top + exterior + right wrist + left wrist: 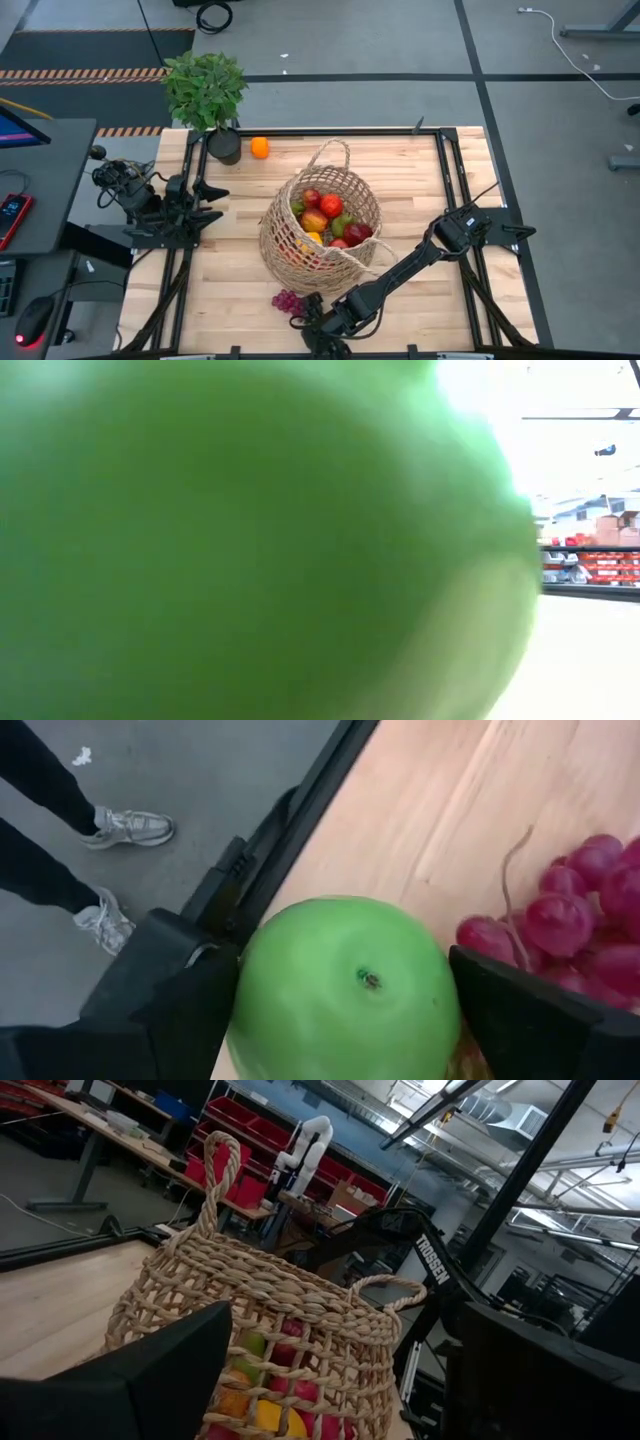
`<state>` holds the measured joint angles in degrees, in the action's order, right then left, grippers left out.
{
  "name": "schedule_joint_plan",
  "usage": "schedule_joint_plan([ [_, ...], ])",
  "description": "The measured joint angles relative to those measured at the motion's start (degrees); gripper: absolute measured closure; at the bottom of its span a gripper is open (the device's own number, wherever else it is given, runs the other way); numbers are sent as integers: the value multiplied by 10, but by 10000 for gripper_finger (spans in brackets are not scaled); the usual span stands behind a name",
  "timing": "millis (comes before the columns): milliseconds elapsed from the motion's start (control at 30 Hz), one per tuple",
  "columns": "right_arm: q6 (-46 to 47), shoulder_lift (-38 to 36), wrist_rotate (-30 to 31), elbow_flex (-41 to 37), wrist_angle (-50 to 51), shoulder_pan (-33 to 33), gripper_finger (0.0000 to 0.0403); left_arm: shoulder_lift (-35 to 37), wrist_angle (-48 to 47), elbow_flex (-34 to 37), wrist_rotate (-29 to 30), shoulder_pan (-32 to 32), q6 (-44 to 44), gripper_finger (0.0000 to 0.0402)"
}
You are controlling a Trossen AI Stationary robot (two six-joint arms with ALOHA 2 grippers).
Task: Build produce basket
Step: Put the apple into the basket
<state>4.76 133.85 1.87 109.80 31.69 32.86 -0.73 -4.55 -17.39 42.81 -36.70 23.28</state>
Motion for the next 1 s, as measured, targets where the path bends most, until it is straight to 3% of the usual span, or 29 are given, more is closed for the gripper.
schedule_joint_plan([
  [267,0,-8,2,1,19,-9,54,0,0,0,0,0,0,5],
  [700,-9,-11,52,75,27,-26,55,0,0,0,0,0,0,5],
  [1000,-52,-11,129,141,29,-35,56,0,0,0,0,0,0,5],
])
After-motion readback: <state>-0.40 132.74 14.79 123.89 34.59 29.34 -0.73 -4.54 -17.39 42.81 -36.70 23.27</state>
